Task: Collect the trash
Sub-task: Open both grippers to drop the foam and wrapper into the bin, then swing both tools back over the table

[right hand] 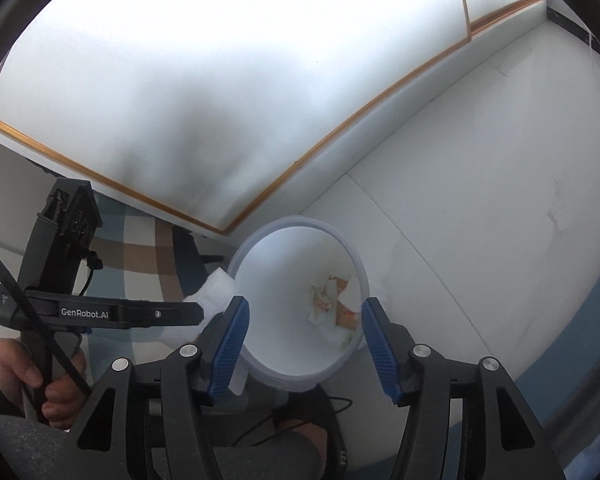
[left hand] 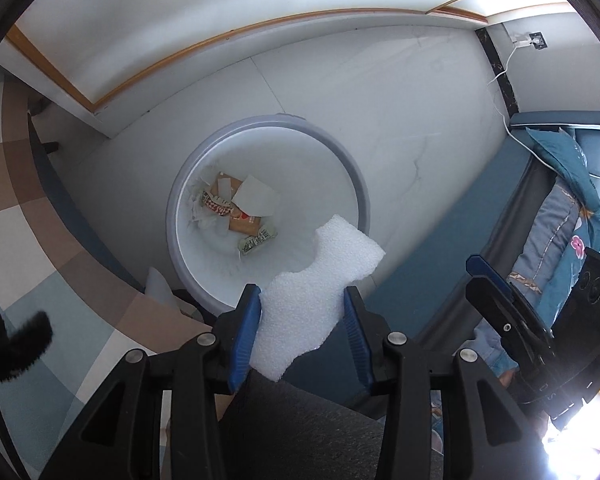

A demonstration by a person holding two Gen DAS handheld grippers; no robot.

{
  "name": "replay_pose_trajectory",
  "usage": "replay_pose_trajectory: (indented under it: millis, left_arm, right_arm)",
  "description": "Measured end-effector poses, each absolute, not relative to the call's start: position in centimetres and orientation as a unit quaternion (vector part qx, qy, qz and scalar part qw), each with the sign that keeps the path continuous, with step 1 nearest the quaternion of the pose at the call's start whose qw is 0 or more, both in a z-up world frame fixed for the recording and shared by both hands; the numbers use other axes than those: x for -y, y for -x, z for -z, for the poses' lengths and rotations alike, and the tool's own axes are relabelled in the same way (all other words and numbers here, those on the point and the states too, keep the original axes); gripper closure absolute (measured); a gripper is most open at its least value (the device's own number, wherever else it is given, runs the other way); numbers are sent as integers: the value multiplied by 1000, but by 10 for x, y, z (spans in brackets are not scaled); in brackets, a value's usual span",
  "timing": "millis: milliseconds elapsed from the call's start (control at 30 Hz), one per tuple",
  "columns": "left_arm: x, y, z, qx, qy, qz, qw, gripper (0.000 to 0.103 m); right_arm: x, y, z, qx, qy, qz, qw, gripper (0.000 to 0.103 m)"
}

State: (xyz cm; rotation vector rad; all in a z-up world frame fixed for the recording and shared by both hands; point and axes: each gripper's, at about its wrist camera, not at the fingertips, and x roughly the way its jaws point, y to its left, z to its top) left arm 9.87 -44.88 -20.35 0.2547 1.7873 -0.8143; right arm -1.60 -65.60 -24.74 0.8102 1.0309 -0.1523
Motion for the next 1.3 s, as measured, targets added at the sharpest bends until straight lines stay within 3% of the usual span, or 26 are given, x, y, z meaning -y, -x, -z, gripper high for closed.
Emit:
replay_pose_trajectory:
  millis: [133, 367, 433, 700, 833, 1300]
  left_arm:
    - [447, -98, 201, -750, -107, 342, 556, 44]
    - [432, -101, 176, -716, -108, 325, 609, 41]
    - [427, -101, 164, -691, -123, 310, 642, 35]
    - [404, -93, 109, -619, -122, 315, 709, 32]
    - [390, -91, 87, -595, -115, 307, 734, 25]
    - [292, -84, -7, -479, -30, 277, 832, 19]
  right_arm:
    - [655, 19, 246, -479, -376, 72, 790, 37]
    - [653, 24, 238, -473, -371, 82, 795, 27]
    - [652, 25, 234, -471, -368, 80, 798, 24]
    - [645, 28, 214, -458, -368, 83, 805, 18]
    - [639, 29, 197, -440, -360, 85, 818, 15]
    - [589, 16, 100, -380, -309, 42, 871, 15]
